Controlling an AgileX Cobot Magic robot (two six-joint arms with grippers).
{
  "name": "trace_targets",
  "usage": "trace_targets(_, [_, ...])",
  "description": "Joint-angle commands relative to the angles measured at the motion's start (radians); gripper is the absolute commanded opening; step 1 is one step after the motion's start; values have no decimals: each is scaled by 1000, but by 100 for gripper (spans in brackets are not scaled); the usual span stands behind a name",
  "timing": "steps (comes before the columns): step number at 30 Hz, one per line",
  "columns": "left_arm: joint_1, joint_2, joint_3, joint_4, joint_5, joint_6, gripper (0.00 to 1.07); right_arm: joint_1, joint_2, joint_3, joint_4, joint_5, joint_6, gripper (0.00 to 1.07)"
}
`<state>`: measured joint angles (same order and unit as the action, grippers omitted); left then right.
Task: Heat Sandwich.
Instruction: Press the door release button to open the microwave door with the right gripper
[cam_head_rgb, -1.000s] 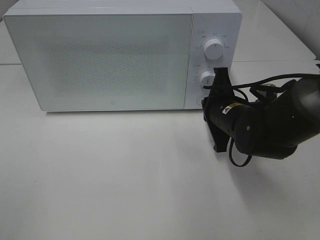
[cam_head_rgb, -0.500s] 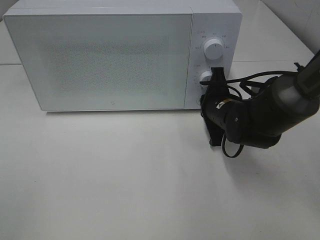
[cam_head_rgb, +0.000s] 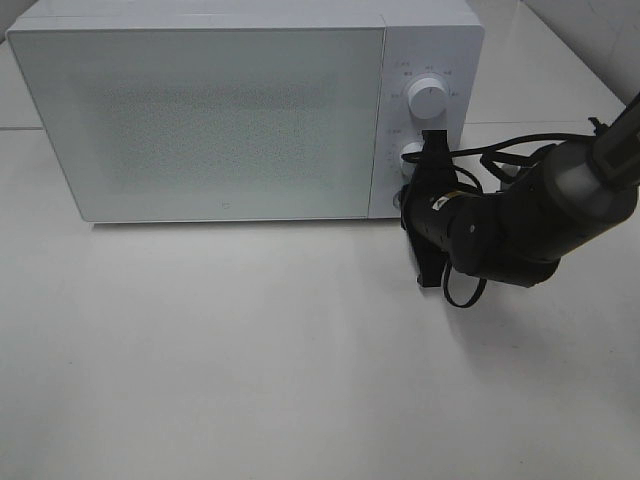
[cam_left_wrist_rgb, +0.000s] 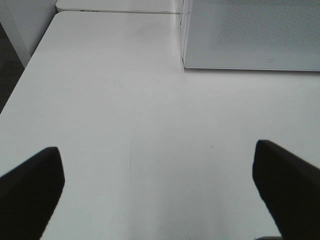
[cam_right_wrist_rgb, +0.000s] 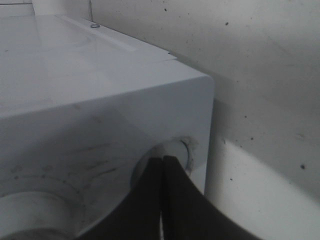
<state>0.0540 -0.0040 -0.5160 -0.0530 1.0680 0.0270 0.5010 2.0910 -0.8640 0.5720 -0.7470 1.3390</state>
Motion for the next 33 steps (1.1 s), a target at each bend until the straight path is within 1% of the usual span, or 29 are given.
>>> trace_targets(1, [3, -8, 1, -8, 0, -4, 98, -11, -4, -39, 7, -136, -3, 0])
trace_targets(5, [3, -8, 1, -8, 0, -4, 98, -11, -4, -66, 2, -165, -4, 0])
trace_targets(8, [3, -8, 1, -8, 0, -4, 98, -11, -4, -90, -8, -252, -4, 0])
trace_targets(10, [3, -8, 1, -8, 0, -4, 98, -11, -4, -93, -8, -272, -4, 0])
trace_targets(13, [3, -8, 1, -8, 0, -4, 98, -11, 18, -115, -11, -368, -4, 0])
trace_targets(16, [3, -8, 1, -8, 0, -4, 98, -11, 51, -141, -21, -405, 20, 0])
trace_targets(20, [3, -8, 1, -8, 0, -4, 98, -11, 75, -146, -23, -413, 56, 0])
trace_targets(33, [3, -8, 1, -8, 0, -4, 98, -11, 75, -146, -30, -383, 44, 0])
